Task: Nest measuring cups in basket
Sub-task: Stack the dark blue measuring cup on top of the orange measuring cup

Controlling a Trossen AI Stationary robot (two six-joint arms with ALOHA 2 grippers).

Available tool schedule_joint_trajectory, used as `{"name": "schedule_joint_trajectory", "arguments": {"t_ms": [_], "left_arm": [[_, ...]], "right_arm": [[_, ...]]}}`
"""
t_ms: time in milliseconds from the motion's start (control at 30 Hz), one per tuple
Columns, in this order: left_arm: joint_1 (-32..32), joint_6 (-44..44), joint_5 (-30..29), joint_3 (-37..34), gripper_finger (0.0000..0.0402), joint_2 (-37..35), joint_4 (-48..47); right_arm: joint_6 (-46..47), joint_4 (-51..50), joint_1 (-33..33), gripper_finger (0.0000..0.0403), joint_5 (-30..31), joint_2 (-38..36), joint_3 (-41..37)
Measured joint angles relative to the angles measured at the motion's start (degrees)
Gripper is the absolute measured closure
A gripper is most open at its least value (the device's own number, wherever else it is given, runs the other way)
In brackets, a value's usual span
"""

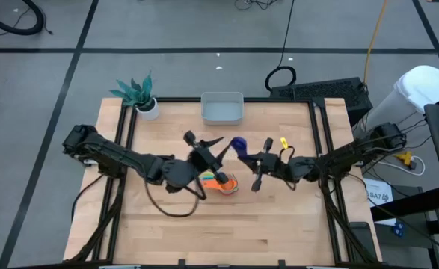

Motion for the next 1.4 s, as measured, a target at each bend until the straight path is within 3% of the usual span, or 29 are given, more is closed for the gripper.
{"name": "schedule_joint_trajectory", "arguments": {"t_ms": [200, 367, 600, 1400], "left_arm": [[-1.44, -4.28, -0.72, 0.04, 0.0253, -2.66, 0.16], [-0.22, -9.73, 4.89, 0.08, 0.0257, -1.27, 0.22], [1.20, -13.00, 7.67, -0.10, 0.0265, 0.15, -0.43], [4.72, -15.68, 16.77, -0.04, 0.0252, 2.51, 1.46]], "right_arm": [[-0.87, 2.06, -0.02, 0.0402, -0.09, -5.58, -4.29], [-0.86, 1.66, 1.02, 0.0403, -1.26, -5.69, -4.87], [-1.05, 1.96, 1.73, 0.0403, -1.67, -5.74, -4.87], [1.16, 2.26, 1.81, 0.0403, -3.39, -5.04, -4.82]]}}
